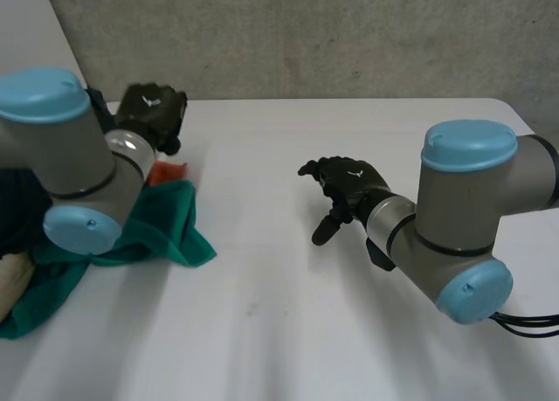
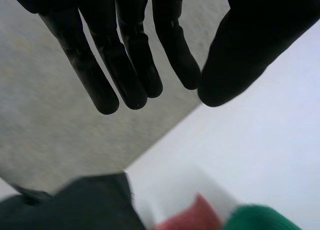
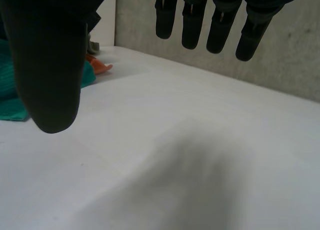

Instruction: Fold the laundry.

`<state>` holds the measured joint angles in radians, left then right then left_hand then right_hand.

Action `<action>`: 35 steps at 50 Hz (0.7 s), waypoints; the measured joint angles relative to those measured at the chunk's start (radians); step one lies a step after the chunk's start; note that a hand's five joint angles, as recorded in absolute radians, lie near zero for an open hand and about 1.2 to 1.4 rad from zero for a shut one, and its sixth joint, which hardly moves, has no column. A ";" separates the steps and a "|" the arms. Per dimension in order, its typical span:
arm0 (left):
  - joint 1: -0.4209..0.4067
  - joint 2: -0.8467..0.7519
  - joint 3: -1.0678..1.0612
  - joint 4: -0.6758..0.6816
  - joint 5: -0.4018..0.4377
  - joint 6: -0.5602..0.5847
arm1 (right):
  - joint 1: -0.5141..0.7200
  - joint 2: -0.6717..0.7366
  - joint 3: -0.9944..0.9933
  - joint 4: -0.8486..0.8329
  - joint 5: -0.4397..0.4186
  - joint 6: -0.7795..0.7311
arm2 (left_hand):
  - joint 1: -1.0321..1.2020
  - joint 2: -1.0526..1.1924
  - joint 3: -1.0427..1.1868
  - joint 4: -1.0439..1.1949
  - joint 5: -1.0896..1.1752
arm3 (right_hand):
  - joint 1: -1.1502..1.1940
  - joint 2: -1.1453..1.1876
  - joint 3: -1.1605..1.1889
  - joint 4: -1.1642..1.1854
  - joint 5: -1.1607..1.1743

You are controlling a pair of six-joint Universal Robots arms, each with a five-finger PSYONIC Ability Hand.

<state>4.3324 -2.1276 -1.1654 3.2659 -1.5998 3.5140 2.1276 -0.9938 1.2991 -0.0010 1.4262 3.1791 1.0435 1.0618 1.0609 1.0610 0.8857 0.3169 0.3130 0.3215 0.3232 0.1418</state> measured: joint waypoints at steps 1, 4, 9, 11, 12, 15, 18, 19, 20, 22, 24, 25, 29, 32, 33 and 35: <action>0.002 0.017 -0.002 -0.001 -0.008 0.002 | 0.004 -0.007 0.013 -0.018 0.002 -0.010 | -0.117 -0.120 -0.120 -0.101 -0.099 | -0.016 -0.012 -0.021 -0.022 -0.026; 0.023 0.088 -0.007 -0.009 -0.050 0.029 | 0.017 -0.033 0.066 -0.096 0.005 -0.054 | -0.611 -0.569 -0.565 -0.574 -0.573 | -0.092 -0.095 -0.108 -0.103 -0.095; 0.082 0.145 -0.016 -0.029 -0.131 0.147 | 0.031 -0.057 0.117 -0.177 0.006 -0.119 | -0.641 -0.663 -0.661 -0.671 -0.672 | -0.099 -0.108 -0.120 -0.122 -0.095; 0.113 0.149 -0.024 -0.036 -0.165 0.224 | 0.036 -0.061 0.125 -0.187 0.006 -0.142 | -0.649 -0.680 -0.681 -0.686 -0.691 | -0.099 -0.108 -0.120 -0.122 -0.095; 0.127 0.147 -0.029 -0.039 -0.178 0.260 | 0.037 -0.061 0.125 -0.187 0.006 -0.147 | -0.651 -0.682 -0.684 -0.688 -0.695 | -0.099 -0.108 -0.120 -0.122 -0.095; 0.175 0.130 -0.052 -0.043 -0.217 0.379 | 0.044 -0.057 0.118 -0.163 0.006 -0.172 | -0.651 -0.682 -0.684 -0.689 -0.695 | -0.099 -0.108 -0.120 -0.122 -0.095; 0.219 0.102 -0.083 -0.035 -0.241 0.471 | 0.049 -0.049 0.108 -0.130 0.005 -0.181 | -0.651 -0.682 -0.684 -0.689 -0.696 | -0.099 -0.108 -0.120 -0.122 -0.095; 0.223 0.099 -0.085 -0.033 -0.242 0.478 | 0.049 -0.048 0.107 -0.127 0.004 -0.181 | -0.651 -0.682 -0.684 -0.689 -0.696 | -0.099 -0.108 -0.120 -0.122 -0.095; 0.244 0.081 -0.101 -0.016 -0.247 0.510 | 0.050 -0.043 0.104 -0.113 0.004 -0.183 | -0.651 -0.682 -0.684 -0.689 -0.695 | -0.099 -0.108 -0.120 -0.122 -0.095; 0.264 0.060 -0.113 0.013 -0.245 0.534 | 0.050 -0.038 0.100 -0.103 0.003 -0.183 | -0.647 -0.679 -0.682 -0.687 -0.692 | -0.099 -0.108 -0.120 -0.122 -0.095; 0.279 0.039 -0.121 0.049 -0.238 0.550 | 0.050 -0.034 0.098 -0.097 0.002 -0.183 | -0.526 -0.572 -0.570 -0.573 -0.572 | -0.099 -0.108 -0.120 -0.122 -0.095; 0.286 0.025 -0.122 0.078 -0.231 0.559 | 0.050 -0.031 0.097 -0.095 0.002 -0.182 | -0.380 -0.413 -0.431 -0.431 -0.439 | -0.099 -0.108 -0.120 -0.122 -0.095; 0.294 0.000 -0.107 0.149 -0.216 0.586 | 0.047 -0.029 0.097 -0.092 0.002 -0.181 | 0.027 0.018 0.006 0.008 -0.040 | -0.099 -0.108 -0.120 -0.122 -0.095; 0.280 0.009 -0.083 0.192 -0.208 0.603 | 0.040 -0.032 0.098 -0.091 0.003 -0.180 | 0.087 0.123 0.094 0.123 0.059 | -0.099 -0.108 -0.120 -0.122 -0.095; 0.272 0.019 -0.077 0.199 -0.206 0.604 | 0.038 -0.034 0.098 -0.091 0.004 -0.180 | 0.087 0.128 0.097 0.131 0.063 | -0.099 -0.108 -0.120 -0.122 -0.095; 0.248 0.047 -0.064 0.210 -0.197 0.595 | 0.033 -0.038 0.098 -0.091 0.004 -0.180 | 0.088 0.128 0.097 0.132 0.063 | -0.099 -0.108 -0.120 -0.122 -0.095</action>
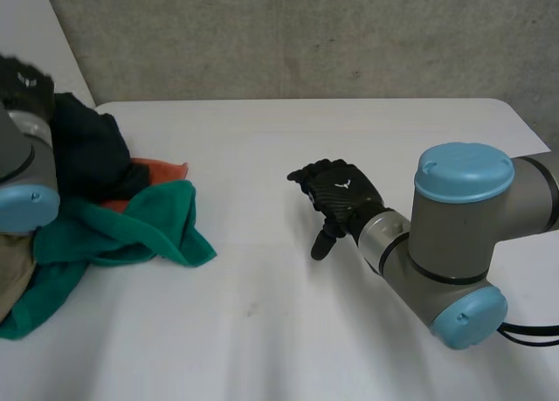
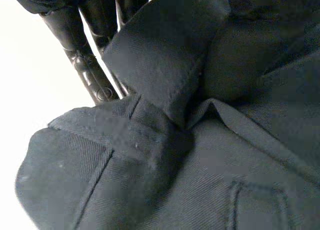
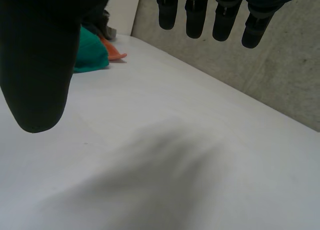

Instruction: Fold the laundry.

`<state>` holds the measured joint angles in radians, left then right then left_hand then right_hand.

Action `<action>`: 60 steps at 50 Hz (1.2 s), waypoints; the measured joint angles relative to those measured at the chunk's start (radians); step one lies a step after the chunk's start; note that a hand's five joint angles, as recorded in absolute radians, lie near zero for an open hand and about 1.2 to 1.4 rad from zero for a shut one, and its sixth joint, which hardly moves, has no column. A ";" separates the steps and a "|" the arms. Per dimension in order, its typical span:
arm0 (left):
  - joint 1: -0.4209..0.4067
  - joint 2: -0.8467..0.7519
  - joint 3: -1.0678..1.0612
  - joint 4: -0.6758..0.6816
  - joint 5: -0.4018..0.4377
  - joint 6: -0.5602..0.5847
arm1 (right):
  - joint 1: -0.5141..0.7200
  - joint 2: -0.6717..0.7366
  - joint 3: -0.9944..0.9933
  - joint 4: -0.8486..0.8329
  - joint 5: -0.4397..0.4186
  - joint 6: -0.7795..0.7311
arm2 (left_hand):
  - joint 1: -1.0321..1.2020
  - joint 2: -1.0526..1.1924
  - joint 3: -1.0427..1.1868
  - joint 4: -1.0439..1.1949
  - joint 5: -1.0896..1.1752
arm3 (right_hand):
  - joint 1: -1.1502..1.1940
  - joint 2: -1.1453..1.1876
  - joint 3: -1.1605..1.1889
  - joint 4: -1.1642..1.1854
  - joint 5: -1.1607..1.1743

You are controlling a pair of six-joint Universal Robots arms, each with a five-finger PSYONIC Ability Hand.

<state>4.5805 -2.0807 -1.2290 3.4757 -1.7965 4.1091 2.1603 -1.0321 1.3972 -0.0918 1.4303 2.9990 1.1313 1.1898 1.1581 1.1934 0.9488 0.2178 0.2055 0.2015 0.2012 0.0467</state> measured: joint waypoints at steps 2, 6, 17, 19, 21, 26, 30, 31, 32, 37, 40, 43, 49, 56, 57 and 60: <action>-0.033 0.038 0.014 0.007 0.018 -0.026 | -0.007 -0.005 -0.001 0.000 0.000 0.000 | 0.000 0.000 0.003 0.000 0.000 | 0.000 0.000 0.000 0.000 0.000; -0.133 0.124 0.043 0.006 0.075 -0.131 | -0.031 -0.021 -0.010 0.001 0.001 0.001 | 0.001 0.006 0.012 0.000 0.000 | 0.000 0.000 0.000 0.000 0.000; -0.481 0.158 0.057 -0.131 0.227 -0.460 | -0.156 -0.088 -0.068 0.042 -0.003 0.010 | 0.003 0.008 0.031 0.001 0.000 | 0.000 0.000 0.000 0.000 0.000; -0.535 0.117 0.049 -0.154 0.233 -0.475 | -0.183 -0.095 -0.079 0.049 -0.003 0.014 | 0.003 0.009 0.031 0.003 0.000 | 0.000 0.000 0.000 0.000 0.000; -0.574 0.075 0.044 -0.169 0.231 -0.477 | -0.205 -0.099 -0.087 0.054 -0.003 0.019 | 0.003 0.009 0.031 0.005 0.000 | 0.000 0.000 0.000 0.000 0.000; -0.654 -0.031 0.021 -0.196 0.218 -0.465 | -0.258 -0.099 -0.103 0.065 -0.003 0.027 | -0.141 -0.191 -0.160 -0.177 -0.109 | 0.000 0.000 0.000 0.000 0.000; -0.698 -0.052 -0.022 -0.191 0.237 -0.458 | -0.287 -0.089 -0.108 0.068 -0.004 0.021 | -0.840 -0.828 -0.793 -0.839 -0.769 | 0.000 0.000 0.000 0.000 0.000; -0.702 -0.045 -0.032 -0.183 0.243 -0.457 | -0.290 -0.086 -0.109 0.068 -0.005 0.018 | -0.840 -0.828 -0.793 -0.839 -0.769 | 0.000 0.000 0.000 0.000 0.000; -0.705 -0.033 -0.045 -0.173 0.248 -0.457 | -0.293 -0.083 -0.109 0.069 -0.006 0.014 | -0.926 -0.946 -0.909 -0.952 -0.876 | 0.000 0.000 0.000 0.000 0.000; -0.682 0.065 -0.109 -0.109 0.253 -0.458 | -0.284 -0.073 -0.112 0.079 -0.014 -0.008 | -0.937 -0.983 -0.950 -0.991 -0.901 | 0.000 0.000 0.000 0.000 0.000; -0.637 0.145 -0.153 -0.074 0.237 -0.460 | -0.258 -0.078 -0.112 0.100 -0.026 -0.024 | -0.938 -0.984 -0.950 -0.991 -0.901 | 0.000 0.000 0.000 0.000 0.000; -0.568 0.227 -0.207 -0.055 0.218 -0.466 | -0.216 -0.095 -0.105 0.139 -0.045 -0.050 | -0.937 -0.984 -0.950 -0.991 -0.901 | 0.000 0.000 0.000 0.000 0.000; -0.410 0.335 -0.314 -0.077 0.213 -0.489 | -0.109 -0.144 -0.072 0.221 -0.078 -0.148 | -0.937 -0.984 -0.950 -0.991 -0.901 | 0.000 0.000 0.000 0.000 0.000; -0.179 0.333 -0.444 -0.204 0.295 -0.530 | 0.051 -0.189 0.025 0.237 -0.086 -0.324 | -0.937 -0.984 -0.950 -0.991 -0.901 | 0.000 0.000 0.000 0.000 0.000; -0.171 0.330 -0.448 -0.209 0.299 -0.531 | 0.057 -0.189 0.030 0.232 -0.086 -0.329 | -0.937 -0.984 -0.950 -0.991 -0.901 | 0.000 0.000 0.000 0.000 0.000; -0.093 0.265 -0.487 -0.252 0.346 -0.533 | 0.126 -0.175 0.080 0.136 -0.071 -0.373 | -0.928 -0.979 -0.946 -0.986 -0.898 | 0.000 0.000 0.000 0.000 0.000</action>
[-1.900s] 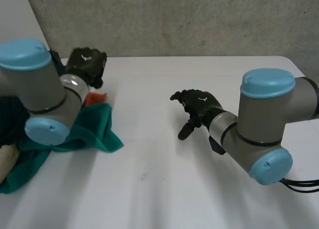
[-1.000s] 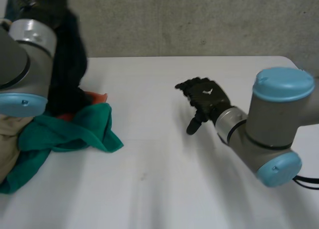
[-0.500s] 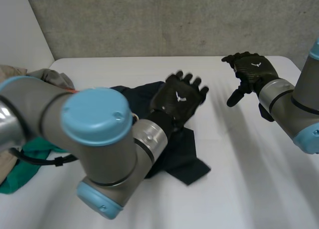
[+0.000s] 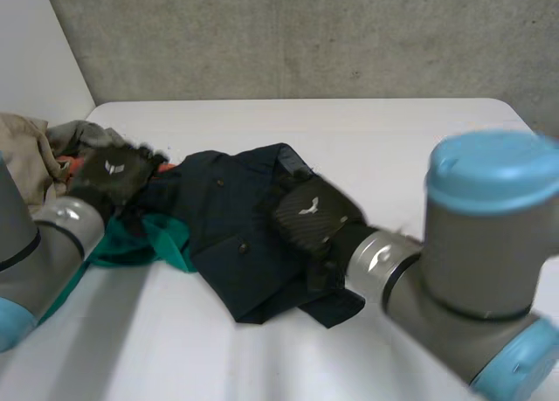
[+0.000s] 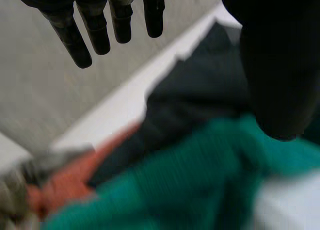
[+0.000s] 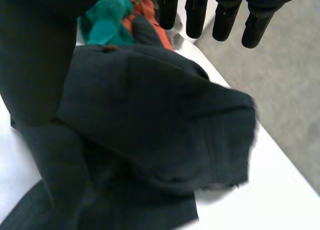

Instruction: Fold the laundry.

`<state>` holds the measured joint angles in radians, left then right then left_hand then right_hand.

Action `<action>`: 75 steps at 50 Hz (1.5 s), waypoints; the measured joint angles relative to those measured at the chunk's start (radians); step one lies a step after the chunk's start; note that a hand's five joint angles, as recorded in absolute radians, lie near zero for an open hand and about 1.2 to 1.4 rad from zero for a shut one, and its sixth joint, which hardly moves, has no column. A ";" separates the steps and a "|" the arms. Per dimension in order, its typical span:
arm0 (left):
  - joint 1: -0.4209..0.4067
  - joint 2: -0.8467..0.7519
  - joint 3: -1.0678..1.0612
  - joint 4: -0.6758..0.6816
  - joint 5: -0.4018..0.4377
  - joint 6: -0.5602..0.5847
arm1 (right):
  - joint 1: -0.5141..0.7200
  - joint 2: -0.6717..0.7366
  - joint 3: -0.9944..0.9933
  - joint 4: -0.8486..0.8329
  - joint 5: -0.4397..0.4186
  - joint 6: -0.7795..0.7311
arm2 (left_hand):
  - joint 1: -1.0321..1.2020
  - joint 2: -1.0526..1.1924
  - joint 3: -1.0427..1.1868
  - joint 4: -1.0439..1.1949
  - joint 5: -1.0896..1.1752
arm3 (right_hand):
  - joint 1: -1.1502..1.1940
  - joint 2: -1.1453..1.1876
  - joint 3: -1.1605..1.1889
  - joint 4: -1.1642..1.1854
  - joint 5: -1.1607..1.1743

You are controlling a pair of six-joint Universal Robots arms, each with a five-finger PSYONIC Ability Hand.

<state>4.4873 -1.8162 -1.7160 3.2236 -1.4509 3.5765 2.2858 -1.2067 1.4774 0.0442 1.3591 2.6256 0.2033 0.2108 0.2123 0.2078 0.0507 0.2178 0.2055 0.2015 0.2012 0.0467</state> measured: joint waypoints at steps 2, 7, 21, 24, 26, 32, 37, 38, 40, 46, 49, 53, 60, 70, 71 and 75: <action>0.029 -0.043 -0.008 -0.002 0.014 0.007 | 0.028 0.020 0.020 -0.073 0.018 -0.012 | 0.027 0.021 0.020 0.020 0.006 | 0.000 0.000 0.000 0.000 0.000; 0.071 -0.146 -0.003 0.048 0.008 0.034 | 0.075 0.109 0.038 -0.262 0.096 -0.029 | 0.236 0.212 0.203 0.212 0.196 | 0.000 0.000 0.000 0.000 0.000; 0.123 -0.188 -0.002 0.360 -0.109 0.099 | 0.005 0.244 -0.045 -0.423 0.331 -0.081 | 0.911 0.985 0.969 0.991 0.912 | 0.868 0.966 0.969 0.980 0.896; 0.166 -0.168 0.017 0.411 -0.152 0.109 | -0.055 0.195 -0.033 -0.389 0.338 -0.095 | 0.911 0.985 0.972 0.991 0.912 | 0.868 0.966 0.969 0.980 0.896; 0.188 -0.169 0.034 0.422 -0.165 0.122 | -0.089 0.172 -0.026 -0.365 0.339 -0.109 | 0.911 0.985 0.972 0.991 0.912 | 0.868 0.966 0.969 0.980 0.896; 0.259 -0.227 0.130 0.346 -0.184 0.217 | -0.223 0.113 0.005 -0.273 0.345 -0.190 | 0.911 0.985 0.974 0.991 0.912 | 0.868 0.966 0.969 0.980 0.896; 0.264 -0.246 0.168 0.252 -0.172 0.233 | -0.283 0.089 0.036 -0.260 0.323 -0.213 | 0.904 0.960 0.957 0.964 0.911 | 0.868 0.966 0.969 0.980 0.904; 0.259 -0.242 0.166 0.244 -0.168 0.226 | -0.286 0.086 0.042 -0.262 0.316 -0.211 | 0.904 0.960 0.957 0.964 0.911 | 0.868 0.966 0.969 0.980 0.904; 0.242 -0.228 0.157 0.229 -0.156 0.205 | -0.285 0.078 0.053 -0.266 0.300 -0.203 | 0.684 0.717 0.719 0.720 0.700 | 0.868 0.966 0.969 0.980 0.904; 0.178 -0.152 0.098 0.213 -0.119 0.149 | -0.264 0.029 0.079 -0.273 0.243 -0.125 | 0.211 0.226 0.239 0.220 0.206 | 0.868 0.952 0.961 0.966 0.907; 0.145 -0.095 0.053 0.206 -0.107 0.137 | -0.258 0.004 0.079 -0.255 0.223 -0.093 | 0.157 0.145 0.144 0.141 0.116 | 0.430 0.482 0.505 0.507 0.461; 0.091 -0.007 -0.014 0.194 -0.093 0.124 | -0.260 -0.025 0.062 -0.186 0.190 -0.081 | 0.154 0.131 0.134 0.134 0.101 | 0.006 0.022 0.035 0.039 0.013; -0.031 0.106 -0.088 0.165 -0.076 0.088 | -0.313 -0.091 0.002 -0.020 0.114 -0.069 | 0.154 0.131 0.134 0.134 0.101 | 0.000 -0.001 0.000 0.001 0.000; -0.252 0.077 -0.077 0.068 -0.080 -0.022 | -0.389 -0.124 -0.119 0.261 0.025 -0.114 | 0.154 0.131 0.134 0.134 0.101 | 0.000 -0.001 0.000 0.001 0.000; -0.266 0.059 -0.068 0.062 -0.083 -0.032 | -0.392 -0.120 -0.125 0.280 0.019 -0.131 | 0.154 0.131 0.134 0.134 0.101 | 0.000 -0.001 0.000 0.001 0.000; -0.299 -0.015 -0.027 0.052 -0.119 -0.059 | -0.401 -0.090 -0.130 0.314 0.004 -0.209 | 0.154 0.132 0.135 0.135 0.105 | 0.000 -0.001 0.000 0.001 0.000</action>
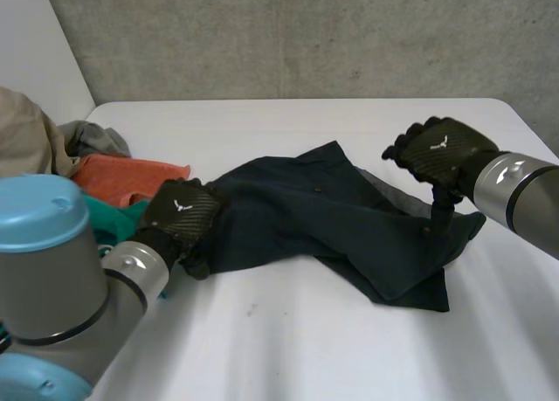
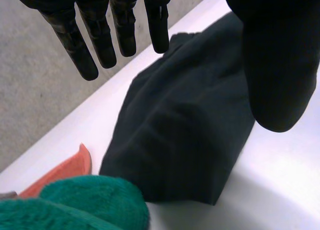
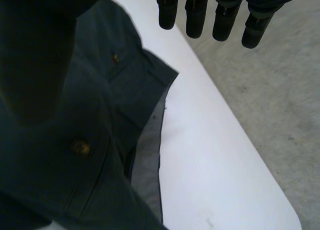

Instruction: Fold the laundry.

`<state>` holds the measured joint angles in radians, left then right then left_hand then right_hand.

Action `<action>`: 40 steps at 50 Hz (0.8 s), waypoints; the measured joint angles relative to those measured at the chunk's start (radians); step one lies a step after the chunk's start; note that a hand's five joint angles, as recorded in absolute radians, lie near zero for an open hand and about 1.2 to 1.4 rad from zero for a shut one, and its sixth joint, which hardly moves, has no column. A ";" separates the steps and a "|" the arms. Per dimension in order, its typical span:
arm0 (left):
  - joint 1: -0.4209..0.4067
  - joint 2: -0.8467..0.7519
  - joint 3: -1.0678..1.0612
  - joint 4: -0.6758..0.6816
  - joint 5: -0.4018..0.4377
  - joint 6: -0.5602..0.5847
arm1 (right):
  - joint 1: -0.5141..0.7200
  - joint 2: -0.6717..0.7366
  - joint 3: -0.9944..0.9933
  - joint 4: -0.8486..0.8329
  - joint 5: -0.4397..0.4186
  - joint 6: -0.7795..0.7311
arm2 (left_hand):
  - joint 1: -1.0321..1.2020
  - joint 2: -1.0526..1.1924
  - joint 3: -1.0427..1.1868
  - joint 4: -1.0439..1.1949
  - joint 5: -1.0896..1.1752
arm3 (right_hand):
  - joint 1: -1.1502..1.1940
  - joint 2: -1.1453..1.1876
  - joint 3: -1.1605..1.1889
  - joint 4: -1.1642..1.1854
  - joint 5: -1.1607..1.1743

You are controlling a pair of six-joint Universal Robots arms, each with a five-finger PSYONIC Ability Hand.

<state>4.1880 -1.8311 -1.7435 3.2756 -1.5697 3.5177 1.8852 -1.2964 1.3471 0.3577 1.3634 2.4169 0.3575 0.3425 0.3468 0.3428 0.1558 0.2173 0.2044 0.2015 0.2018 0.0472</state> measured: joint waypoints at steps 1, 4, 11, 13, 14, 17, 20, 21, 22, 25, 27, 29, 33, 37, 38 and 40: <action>-0.002 -0.012 0.007 0.000 -0.010 -0.003 | -0.002 0.006 0.003 -0.001 -0.002 -0.012 | 0.000 0.000 0.000 0.000 0.000 | 0.000 0.000 0.000 0.000 0.000; -0.004 -0.040 0.023 0.004 -0.039 -0.009 | -0.012 0.026 0.024 -0.022 -0.006 -0.034 | 0.000 0.000 0.000 0.000 0.000 | 0.000 0.000 0.000 0.000 0.000; -0.045 -0.076 0.019 0.038 -0.026 -0.014 | -0.045 0.058 0.112 -0.133 -0.018 -0.038 | 0.000 -0.001 0.000 -0.001 0.000 | 0.000 0.000 0.000 0.000 0.000; -0.067 -0.100 0.024 0.064 -0.022 -0.011 | -0.053 0.068 0.137 -0.166 -0.024 -0.044 | 0.000 -0.001 0.000 -0.001 0.000 | 0.000 0.000 0.000 0.000 0.000; -0.073 -0.110 0.028 0.075 -0.024 -0.008 | -0.055 0.072 0.145 -0.176 -0.026 -0.048 | 0.000 0.000 0.000 0.000 0.000 | 0.000 0.000 0.000 0.000 0.000; -0.087 -0.166 0.061 0.118 -0.047 0.016 | -0.062 0.090 0.168 -0.201 -0.037 -0.067 | 0.004 0.009 0.003 0.006 0.023 | 0.000 0.000 0.000 0.000 0.000; -0.085 -0.242 0.119 0.152 -0.079 0.067 | -0.065 0.112 0.180 -0.215 -0.054 -0.088 | 0.005 0.027 0.022 0.027 0.046 | 0.005 0.007 0.014 0.016 0.009; -0.082 -0.267 0.139 0.157 -0.086 0.086 | -0.066 0.120 0.182 -0.219 -0.059 -0.092 | 0.005 0.032 0.027 0.031 0.050 | 0.013 0.028 0.031 0.032 0.021; -0.078 -0.303 0.170 0.161 -0.095 0.112 | -0.066 0.131 0.182 -0.225 -0.066 -0.095 | 0.008 0.035 0.031 0.035 0.053 | 0.050 0.070 0.075 0.075 0.062; -0.069 -0.376 0.236 0.155 -0.101 0.165 | -0.065 0.157 0.179 -0.243 -0.077 -0.095 | 0.128 0.130 0.127 0.132 0.148 | 0.207 0.216 0.222 0.212 0.197; -0.065 -0.421 0.280 0.140 -0.101 0.194 | -0.064 0.175 0.173 -0.259 -0.082 -0.092 | 0.261 0.243 0.239 0.245 0.258 | 0.397 0.402 0.402 0.402 0.381; -0.062 -0.452 0.318 0.122 -0.100 0.213 | -0.061 0.191 0.167 -0.272 -0.083 -0.088 | 0.664 0.667 0.643 0.653 0.656 | 0.610 0.648 0.641 0.641 0.597; -0.063 -0.467 0.378 0.092 -0.096 0.219 | -0.059 0.206 0.153 -0.274 -0.082 -0.090 | 0.795 0.835 0.814 0.837 0.828 | 0.857 0.961 0.955 0.961 0.927; -0.077 -0.415 0.411 0.069 -0.090 0.184 | -0.068 0.175 0.144 -0.205 -0.080 -0.120 | 0.795 0.851 0.829 0.855 0.830 | 0.860 0.968 0.971 0.990 0.962; -0.082 -0.396 0.413 0.062 -0.086 0.171 | -0.073 0.160 0.146 -0.174 -0.080 -0.134 | 0.795 0.851 0.829 0.855 0.830 | 0.860 0.968 0.971 0.990 0.965; -0.090 -0.366 0.411 0.047 -0.079 0.153 | -0.084 0.132 0.150 -0.118 -0.081 -0.163 | 0.795 0.851 0.831 0.855 0.830 | 0.860 0.968 0.971 0.990 0.966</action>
<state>4.0984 -2.1973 -1.3325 3.3223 -1.6489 3.6705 1.8007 -1.1646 1.4969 0.2400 1.2827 2.2541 1.1524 1.1939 1.1774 1.1982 0.9861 1.0769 1.1723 1.1720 1.1915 1.0136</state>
